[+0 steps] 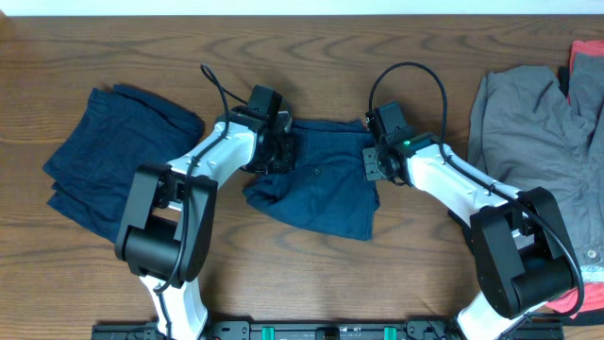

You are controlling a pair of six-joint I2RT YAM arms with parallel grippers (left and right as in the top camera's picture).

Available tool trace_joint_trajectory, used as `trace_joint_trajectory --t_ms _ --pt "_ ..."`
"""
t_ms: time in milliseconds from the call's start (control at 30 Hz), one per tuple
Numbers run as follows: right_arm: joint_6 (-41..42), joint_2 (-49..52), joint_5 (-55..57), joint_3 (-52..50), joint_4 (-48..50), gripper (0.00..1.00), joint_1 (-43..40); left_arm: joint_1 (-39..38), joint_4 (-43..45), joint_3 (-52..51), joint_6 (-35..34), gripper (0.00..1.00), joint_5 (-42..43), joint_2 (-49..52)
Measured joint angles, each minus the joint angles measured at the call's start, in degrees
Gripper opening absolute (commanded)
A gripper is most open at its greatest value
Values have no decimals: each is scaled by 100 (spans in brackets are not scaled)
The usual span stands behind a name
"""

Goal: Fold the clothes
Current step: 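Carry the folded pants left with the left gripper onto the stack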

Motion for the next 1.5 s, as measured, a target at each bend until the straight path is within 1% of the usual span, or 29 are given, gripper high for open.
trace_joint_trajectory --t_ms 133,233,400,500,533,633,733,867,967,1000,1033,1067,1100,1200,1333,1467,1500 --pt "0 -256 -35 -2 -164 56 -96 299 -223 -2 2 6 9 -282" --pt "-2 -778 -28 -2 -315 56 -376 754 -232 -2 2 6 -162 -850" --pt "-42 -1626 44 9 -568 56 -758 1829 -111 7 2 6 -688 -2221" --pt "-59 -1825 52 11 -702 56 -811 2564 33 20 2 7 -1099 -2806" --pt "-63 -1836 50 11 -732 56 -813 2761 48 22 2 9 -1202 -2894" --pt "-66 -1834 42 9 -796 56 -822 3491 -55 33 2 9 -1451 -2955" --pt "-66 -1834 39 9 -811 56 -822 4044 -306 31 -2 9 -1532 -2752" --pt "-66 -1834 37 9 -826 57 -822 4538 -533 4 -22 9 -1545 -2422" --pt "-66 -1836 39 9 -859 57 -822 4905 -634 -20 -168 10 -1541 -2201" --pt "-66 -1834 37 9 -876 57 -822 5018 -654 -26 -223 27 -1541 -2151" --pt "-66 -1836 37 9 -896 57 -822 5147 -660 -26 -284 66 -1543 -2100" --pt "-66 -1836 37 9 -905 57 -822 5230 -662 -28 -354 92 -1565 -2081" --pt "-68 -1836 37 9 -911 58 -822 5351 -667 -26 -461 98 -1587 -2070" --pt "-66 -1834 37 9 -927 61 -822 5549 -684 -26 -654 98 -1545 -2070" --pt "-85 -1836 9 9 -940 67 -822 5525 -706 -26 -791 98 -1054 -2070" --pt "-26 -1834 -232 9 -933 76 -857 5167 -765 -26 -743 98 -533 -2070" --pt "17 -1834 -293 9 -931 80 -885 5012 -791 -26 -697 98 -448 -2070"
